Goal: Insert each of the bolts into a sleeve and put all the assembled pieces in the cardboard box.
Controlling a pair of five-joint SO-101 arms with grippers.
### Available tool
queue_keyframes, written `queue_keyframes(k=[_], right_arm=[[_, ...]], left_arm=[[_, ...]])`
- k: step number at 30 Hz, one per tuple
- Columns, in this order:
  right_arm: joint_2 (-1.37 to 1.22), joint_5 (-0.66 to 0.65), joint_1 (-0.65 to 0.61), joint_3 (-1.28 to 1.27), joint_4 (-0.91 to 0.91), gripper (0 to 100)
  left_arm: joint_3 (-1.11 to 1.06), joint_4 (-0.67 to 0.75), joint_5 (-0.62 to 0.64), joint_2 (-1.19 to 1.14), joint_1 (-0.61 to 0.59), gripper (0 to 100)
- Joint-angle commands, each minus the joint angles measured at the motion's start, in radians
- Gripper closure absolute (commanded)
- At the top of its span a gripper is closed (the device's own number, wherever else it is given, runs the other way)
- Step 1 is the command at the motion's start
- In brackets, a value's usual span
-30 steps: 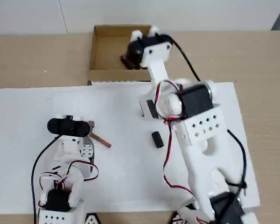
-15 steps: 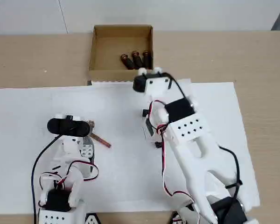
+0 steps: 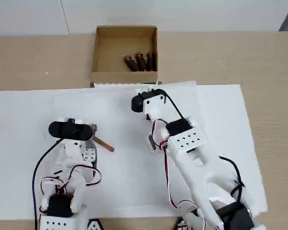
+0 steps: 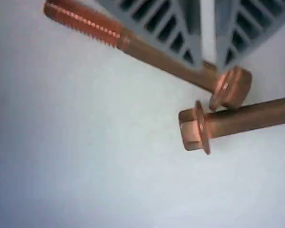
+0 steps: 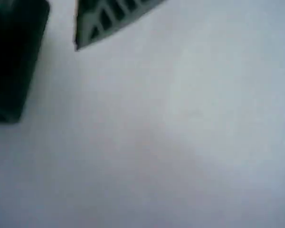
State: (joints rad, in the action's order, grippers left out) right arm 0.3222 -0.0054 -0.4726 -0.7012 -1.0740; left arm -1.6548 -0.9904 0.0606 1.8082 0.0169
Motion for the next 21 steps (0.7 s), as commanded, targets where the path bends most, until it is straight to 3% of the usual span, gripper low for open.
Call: queue_keyframes(k=[1,17,21], right_arm=[[0.033,-0.015,0.002,-0.003,0.038,84.4],[-0.136,-0.015,0.044,-0.003,0.085,85.2],[-0.162,-0.015,0.045,-0.003,0.113,98.8]], left_arm=[[0.004,0.002,0.000,0.009,-0.002,99],[0.004,0.002,0.000,0.009,-0.002,99],[0.004,0.002,0.000,0.009,-0.002,99]])
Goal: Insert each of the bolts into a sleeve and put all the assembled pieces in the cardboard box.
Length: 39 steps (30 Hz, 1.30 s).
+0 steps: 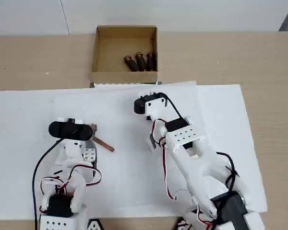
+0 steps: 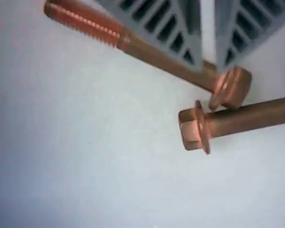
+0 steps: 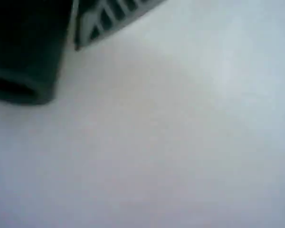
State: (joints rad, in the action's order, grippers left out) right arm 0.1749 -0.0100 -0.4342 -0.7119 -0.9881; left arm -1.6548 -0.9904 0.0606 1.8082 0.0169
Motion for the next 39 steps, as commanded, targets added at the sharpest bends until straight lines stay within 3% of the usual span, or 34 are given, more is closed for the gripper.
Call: queue_keyframes(k=[1,11,25,33,39], right_arm=[[-0.019,-0.011,0.007,0.008,0.031,99.8],[0.082,-0.011,-0.001,0.038,0.008,99.5],[0.469,-0.003,-0.015,0.318,-0.363,99.5],[0.638,0.115,-0.015,0.322,-0.441,99.5],[0.708,0.193,0.042,0.319,-0.542,99.5]], left_arm=[[0.004,0.002,0.000,0.009,-0.002,99],[0.004,0.002,0.000,0.009,-0.002,99],[0.005,0.000,-0.003,0.009,-0.002,99],[0.082,-0.005,-0.006,0.006,-0.089,99],[0.240,-0.115,-0.089,0.005,-0.133,99]])
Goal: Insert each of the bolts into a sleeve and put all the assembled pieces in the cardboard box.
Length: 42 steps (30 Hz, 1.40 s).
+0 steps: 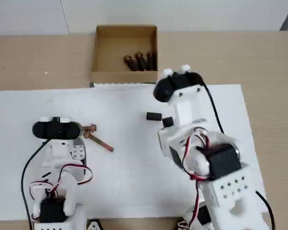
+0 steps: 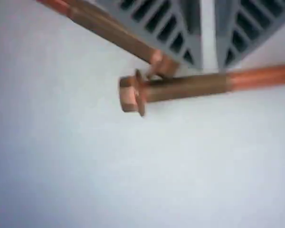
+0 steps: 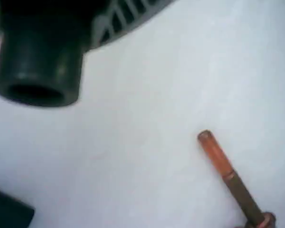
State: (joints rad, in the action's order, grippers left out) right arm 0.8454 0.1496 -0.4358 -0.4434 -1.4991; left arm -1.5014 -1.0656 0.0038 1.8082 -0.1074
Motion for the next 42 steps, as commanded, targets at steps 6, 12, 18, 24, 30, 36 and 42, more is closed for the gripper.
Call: queue_keyframes(k=[6,12,18,24,30,36,42], right_arm=[[0.051,0.040,0.151,0.051,-0.110,99.5],[0.053,0.043,0.194,0.051,-0.157,99.5],[0.053,0.046,0.188,0.051,-0.153,99.5],[0.053,0.048,0.194,0.051,-0.157,99.5],[0.053,0.150,0.188,0.051,-0.162,99.5],[0.053,0.187,0.193,0.051,-0.162,99.5],[0.053,0.187,0.194,0.051,-0.162,99.5]], left_arm=[[0.203,-0.137,-0.037,-0.034,-0.009,99],[0.429,-0.164,0.008,-0.348,-0.009,99],[0.766,-0.330,0.261,-0.795,-0.006,99],[1.055,-0.522,0.377,-1.148,-0.002,99],[1.144,-0.589,0.531,-1.361,-0.002,99],[1.144,-0.572,0.927,-1.468,0.002,99],[1.141,-0.454,0.947,-1.544,0.000,99]])
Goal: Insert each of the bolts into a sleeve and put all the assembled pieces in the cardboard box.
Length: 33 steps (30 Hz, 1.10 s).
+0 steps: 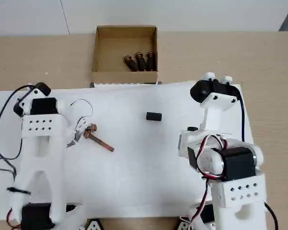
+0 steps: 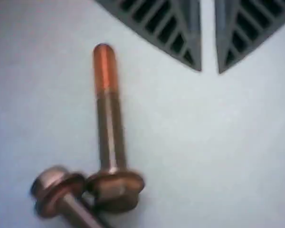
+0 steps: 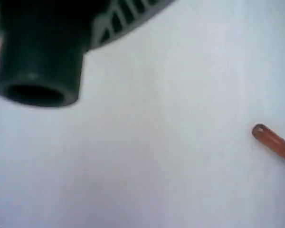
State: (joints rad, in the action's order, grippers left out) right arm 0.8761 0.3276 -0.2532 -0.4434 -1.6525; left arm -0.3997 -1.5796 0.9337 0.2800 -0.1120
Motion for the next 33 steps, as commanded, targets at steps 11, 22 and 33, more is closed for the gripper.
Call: queue_keyframes(k=[11,22,33], right_arm=[[0.022,0.008,0.012,0.051,-0.008,99.5],[0.022,0.006,0.012,0.051,-0.008,99.5],[0.022,0.005,0.012,0.051,-0.010,99.5]], left_arm=[[0.038,0.107,0.018,-0.123,0.133,89],[0.038,0.112,0.057,-0.230,0.135,90],[0.038,0.199,0.058,-0.301,0.127,90]])
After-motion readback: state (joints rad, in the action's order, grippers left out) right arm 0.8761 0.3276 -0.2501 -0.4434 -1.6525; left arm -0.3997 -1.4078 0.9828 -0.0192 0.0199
